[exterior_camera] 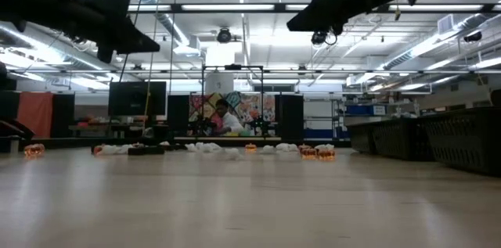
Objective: Sort Halloween decoration
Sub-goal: Put the orange pumpkin toy into the top black bin
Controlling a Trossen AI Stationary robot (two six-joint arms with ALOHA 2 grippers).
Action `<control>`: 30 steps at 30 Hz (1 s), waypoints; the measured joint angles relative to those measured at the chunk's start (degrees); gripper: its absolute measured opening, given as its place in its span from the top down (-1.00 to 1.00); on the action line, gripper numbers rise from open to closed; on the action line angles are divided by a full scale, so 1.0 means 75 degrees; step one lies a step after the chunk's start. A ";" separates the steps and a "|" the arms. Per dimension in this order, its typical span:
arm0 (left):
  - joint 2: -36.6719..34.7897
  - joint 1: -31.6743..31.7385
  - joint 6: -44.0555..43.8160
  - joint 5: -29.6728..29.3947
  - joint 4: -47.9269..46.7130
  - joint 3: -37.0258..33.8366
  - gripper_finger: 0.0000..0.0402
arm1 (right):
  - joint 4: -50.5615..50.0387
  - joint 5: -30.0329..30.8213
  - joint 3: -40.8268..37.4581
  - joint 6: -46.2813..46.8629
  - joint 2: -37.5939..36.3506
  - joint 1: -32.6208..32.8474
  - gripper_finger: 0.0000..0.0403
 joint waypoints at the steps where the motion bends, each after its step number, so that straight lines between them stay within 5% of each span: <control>1: 0.0103 0.0039 0.0068 0.0000 0.0033 0.0005 1.00 | 0.0001 -0.0075 0.0084 -0.0056 0.0106 -0.0062 0.54; 18: 0.1356 0.0612 0.1345 0.0031 0.1025 0.0564 0.22 | -0.0331 -0.0722 0.0373 0.0036 0.1428 -0.0901 0.20; 25: 0.2593 0.0872 0.1344 0.0988 0.0802 0.1182 0.22 | -0.2496 -0.1100 0.1695 0.0065 0.2604 -0.0904 0.14; 30: 0.3200 0.0872 0.1313 0.1475 -0.0476 0.1843 0.22 | -0.4726 -0.1627 0.2814 -0.0062 0.3308 -0.0521 0.15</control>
